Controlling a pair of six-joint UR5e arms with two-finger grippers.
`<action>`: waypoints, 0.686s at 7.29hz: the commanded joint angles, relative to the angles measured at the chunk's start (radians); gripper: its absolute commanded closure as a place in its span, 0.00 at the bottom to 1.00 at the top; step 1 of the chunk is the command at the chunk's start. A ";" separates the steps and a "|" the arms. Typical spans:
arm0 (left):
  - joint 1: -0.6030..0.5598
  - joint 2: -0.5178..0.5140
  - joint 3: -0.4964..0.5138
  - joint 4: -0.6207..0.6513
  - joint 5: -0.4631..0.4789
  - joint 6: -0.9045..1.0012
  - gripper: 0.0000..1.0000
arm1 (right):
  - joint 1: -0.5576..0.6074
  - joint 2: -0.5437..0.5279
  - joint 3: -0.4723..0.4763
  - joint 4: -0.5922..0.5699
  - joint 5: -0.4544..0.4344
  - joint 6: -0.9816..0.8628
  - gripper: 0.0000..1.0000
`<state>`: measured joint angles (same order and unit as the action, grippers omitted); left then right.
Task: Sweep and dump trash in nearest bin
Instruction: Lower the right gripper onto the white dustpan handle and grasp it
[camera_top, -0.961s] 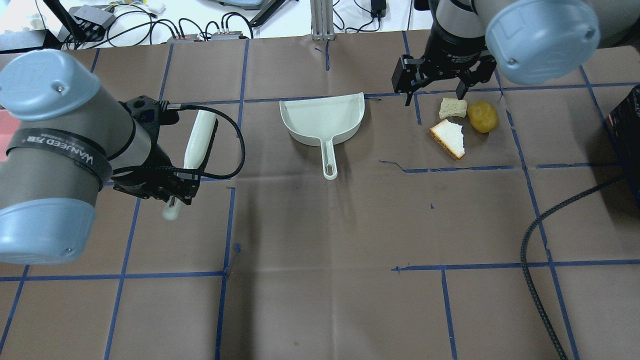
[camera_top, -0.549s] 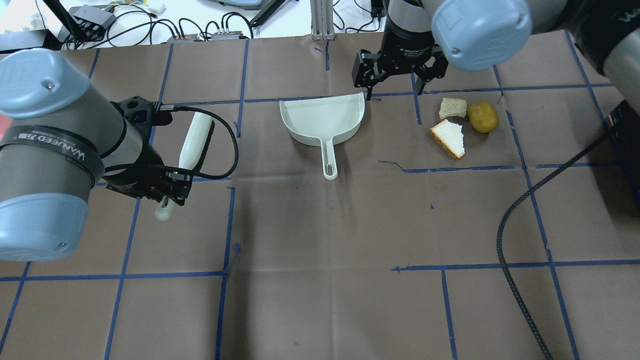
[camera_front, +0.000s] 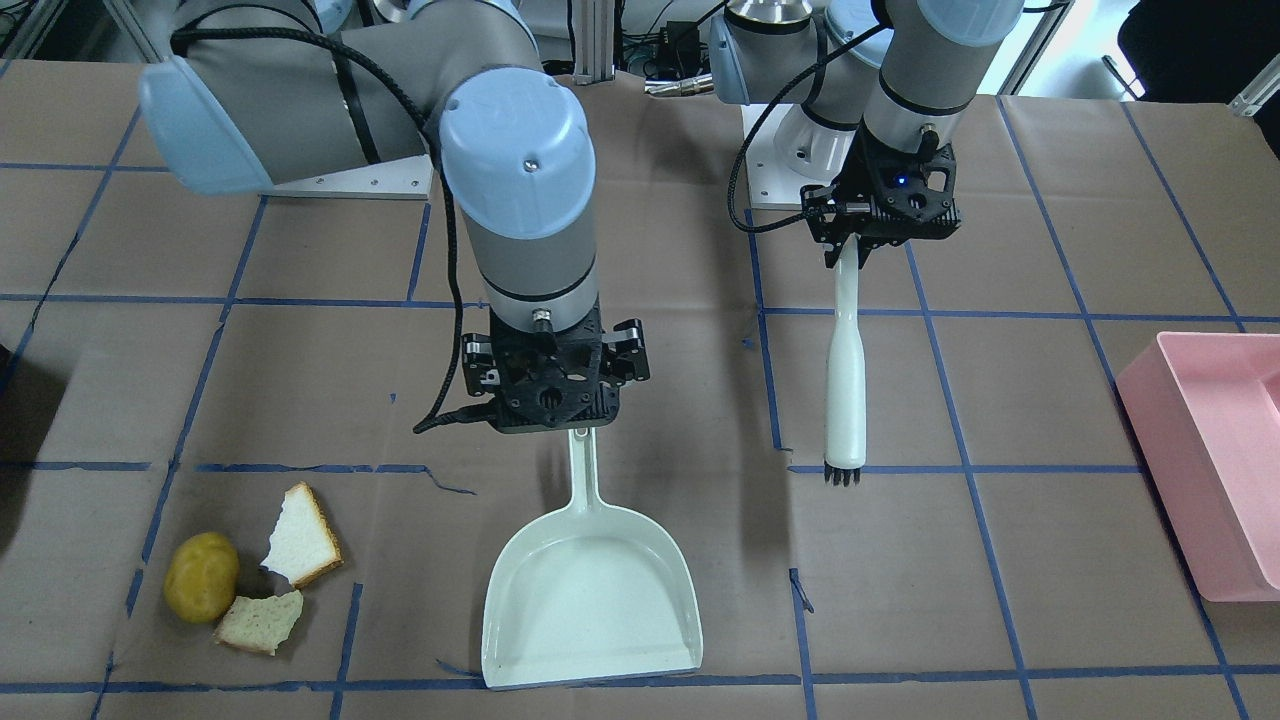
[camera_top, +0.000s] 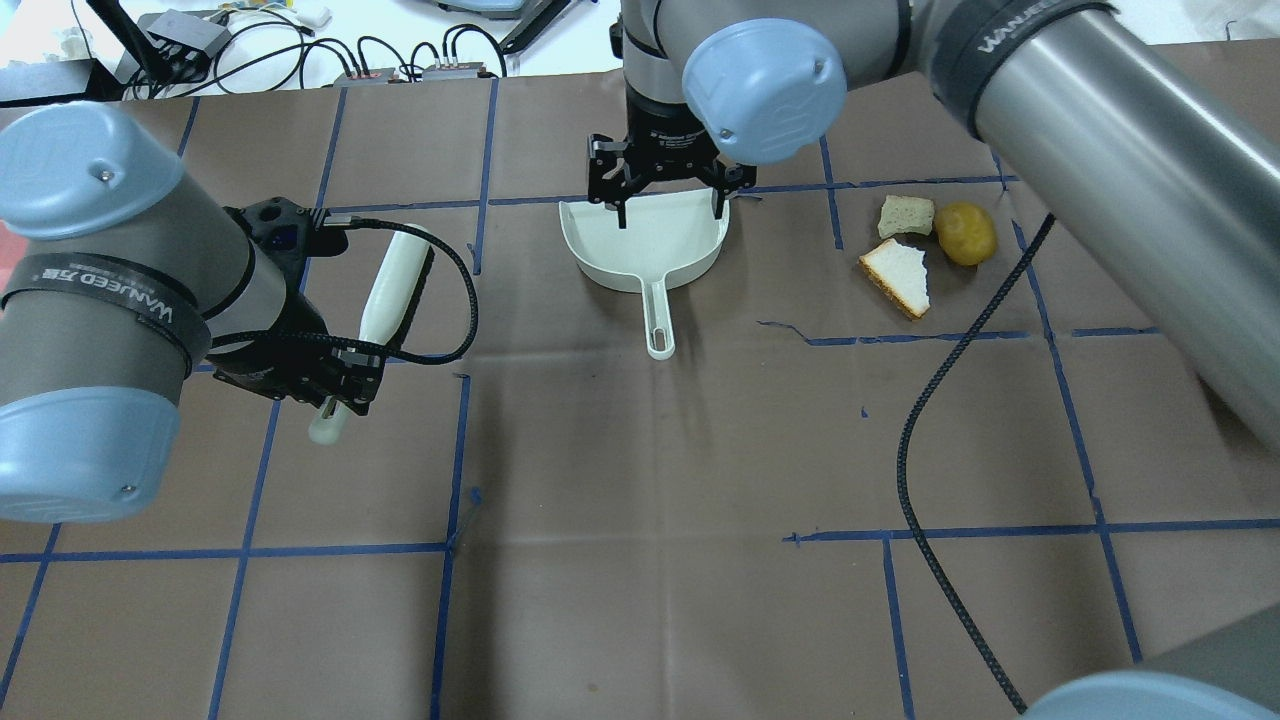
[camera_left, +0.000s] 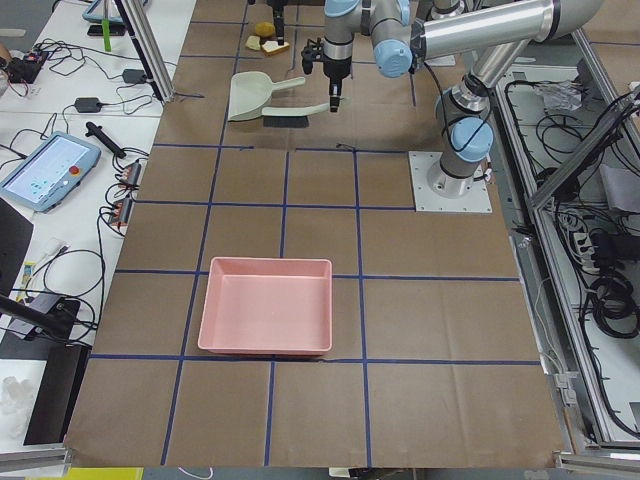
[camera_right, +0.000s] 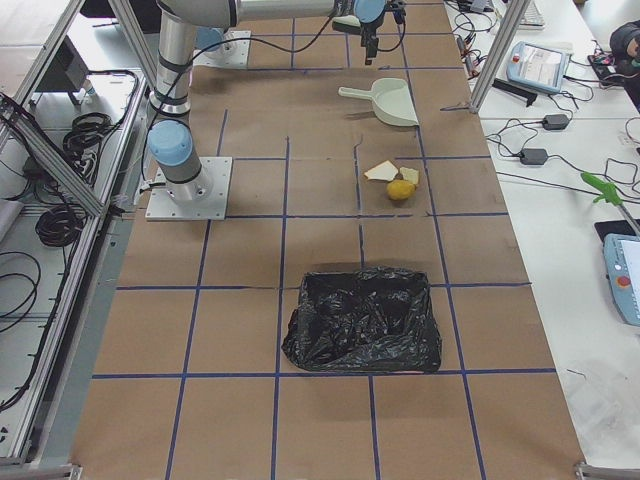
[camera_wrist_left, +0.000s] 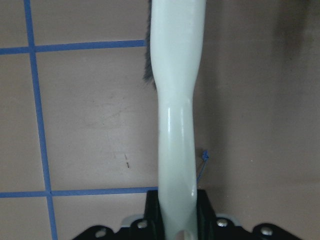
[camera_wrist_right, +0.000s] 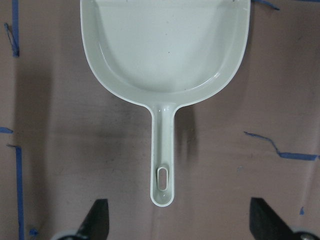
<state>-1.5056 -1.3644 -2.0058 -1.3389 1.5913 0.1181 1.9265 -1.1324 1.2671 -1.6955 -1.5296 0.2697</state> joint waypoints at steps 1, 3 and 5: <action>0.001 0.002 -0.001 0.000 0.001 0.000 0.99 | 0.039 0.042 -0.012 -0.016 0.003 0.039 0.00; 0.001 0.002 -0.004 -0.002 0.001 0.000 0.99 | 0.037 0.062 0.006 -0.021 -0.007 0.028 0.00; 0.001 -0.002 -0.004 -0.006 0.001 -0.001 0.99 | 0.029 0.094 0.008 -0.023 -0.017 0.036 0.00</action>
<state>-1.5053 -1.3646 -2.0098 -1.3429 1.5923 0.1179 1.9585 -1.0578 1.2728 -1.7163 -1.5418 0.3010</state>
